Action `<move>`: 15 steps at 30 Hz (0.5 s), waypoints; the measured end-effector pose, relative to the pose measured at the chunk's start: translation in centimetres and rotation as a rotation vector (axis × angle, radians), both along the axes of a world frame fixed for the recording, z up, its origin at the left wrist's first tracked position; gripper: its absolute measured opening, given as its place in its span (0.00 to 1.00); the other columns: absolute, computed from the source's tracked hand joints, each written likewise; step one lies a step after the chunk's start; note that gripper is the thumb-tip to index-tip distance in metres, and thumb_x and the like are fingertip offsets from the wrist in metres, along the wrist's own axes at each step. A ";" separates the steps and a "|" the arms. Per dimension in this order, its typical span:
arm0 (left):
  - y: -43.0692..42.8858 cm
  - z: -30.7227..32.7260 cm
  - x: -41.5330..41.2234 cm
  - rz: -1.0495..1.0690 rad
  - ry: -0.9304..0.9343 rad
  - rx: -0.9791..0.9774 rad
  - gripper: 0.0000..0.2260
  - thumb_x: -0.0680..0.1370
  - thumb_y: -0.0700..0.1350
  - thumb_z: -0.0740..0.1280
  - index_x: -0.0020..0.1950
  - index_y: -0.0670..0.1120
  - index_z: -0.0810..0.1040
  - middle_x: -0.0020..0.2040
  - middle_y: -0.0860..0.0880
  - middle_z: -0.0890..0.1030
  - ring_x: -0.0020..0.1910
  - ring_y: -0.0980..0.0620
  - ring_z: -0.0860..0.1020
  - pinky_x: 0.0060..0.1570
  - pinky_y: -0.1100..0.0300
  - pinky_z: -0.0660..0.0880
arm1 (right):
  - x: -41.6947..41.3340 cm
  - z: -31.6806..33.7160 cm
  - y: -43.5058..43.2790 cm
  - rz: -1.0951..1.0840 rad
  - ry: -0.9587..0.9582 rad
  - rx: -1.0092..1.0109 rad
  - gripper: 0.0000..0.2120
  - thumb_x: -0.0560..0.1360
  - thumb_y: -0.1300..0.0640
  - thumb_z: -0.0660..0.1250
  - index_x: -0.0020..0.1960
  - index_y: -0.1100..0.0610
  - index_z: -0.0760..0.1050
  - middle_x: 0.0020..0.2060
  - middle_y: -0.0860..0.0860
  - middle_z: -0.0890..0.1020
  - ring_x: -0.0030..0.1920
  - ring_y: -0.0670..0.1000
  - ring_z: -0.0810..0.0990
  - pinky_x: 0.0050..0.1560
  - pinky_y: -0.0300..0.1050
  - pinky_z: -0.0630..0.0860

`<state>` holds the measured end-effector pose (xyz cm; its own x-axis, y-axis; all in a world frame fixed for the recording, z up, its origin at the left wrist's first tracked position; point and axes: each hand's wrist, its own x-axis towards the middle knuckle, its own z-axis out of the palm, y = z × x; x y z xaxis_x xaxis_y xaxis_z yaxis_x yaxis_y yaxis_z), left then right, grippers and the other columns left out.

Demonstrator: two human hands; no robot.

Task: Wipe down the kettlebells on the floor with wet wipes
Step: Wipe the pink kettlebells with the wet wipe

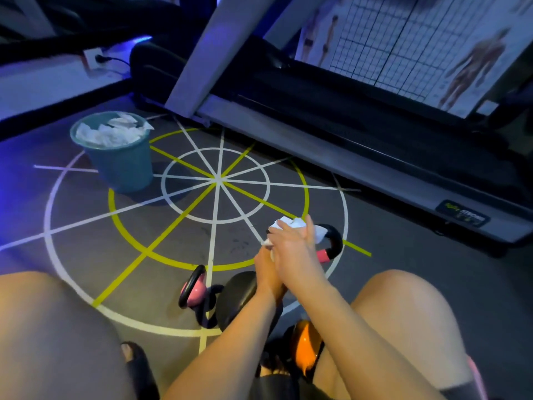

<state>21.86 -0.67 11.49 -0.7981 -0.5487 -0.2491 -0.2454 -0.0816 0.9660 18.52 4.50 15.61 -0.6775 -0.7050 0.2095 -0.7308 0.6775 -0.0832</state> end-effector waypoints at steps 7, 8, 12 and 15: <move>-0.5 1.5 0.4 0.027 0.104 0.237 0.03 0.76 0.35 0.72 0.47 0.43 0.82 0.38 0.46 0.82 0.29 0.57 0.81 0.27 0.64 0.77 | -2.6 1.3 0.6 -0.142 0.011 -0.317 0.21 0.76 0.54 0.55 0.55 0.62 0.83 0.64 0.58 0.80 0.73 0.62 0.69 0.77 0.49 0.35; -0.5 1.2 0.4 0.017 0.119 0.221 0.04 0.75 0.36 0.73 0.47 0.43 0.82 0.40 0.45 0.83 0.32 0.56 0.83 0.29 0.61 0.79 | -2.3 1.7 0.7 -0.227 -0.055 -0.411 0.19 0.78 0.57 0.55 0.58 0.64 0.81 0.64 0.59 0.79 0.72 0.61 0.70 0.78 0.49 0.39; -0.5 0.3 1.0 -0.045 0.177 0.041 0.16 0.68 0.38 0.76 0.52 0.54 0.86 0.52 0.52 0.84 0.54 0.51 0.83 0.53 0.52 0.81 | -2.3 2.2 1.3 -0.647 -0.186 -0.740 0.14 0.83 0.59 0.55 0.56 0.60 0.79 0.54 0.55 0.83 0.61 0.57 0.76 0.77 0.59 0.55; -0.4 0.1 0.8 -0.001 0.159 0.065 0.11 0.72 0.35 0.75 0.50 0.48 0.85 0.47 0.52 0.85 0.47 0.60 0.83 0.45 0.65 0.78 | -1.6 0.7 0.1 -0.490 -0.074 -0.542 0.17 0.80 0.54 0.56 0.58 0.57 0.82 0.61 0.52 0.81 0.70 0.52 0.71 0.78 0.56 0.44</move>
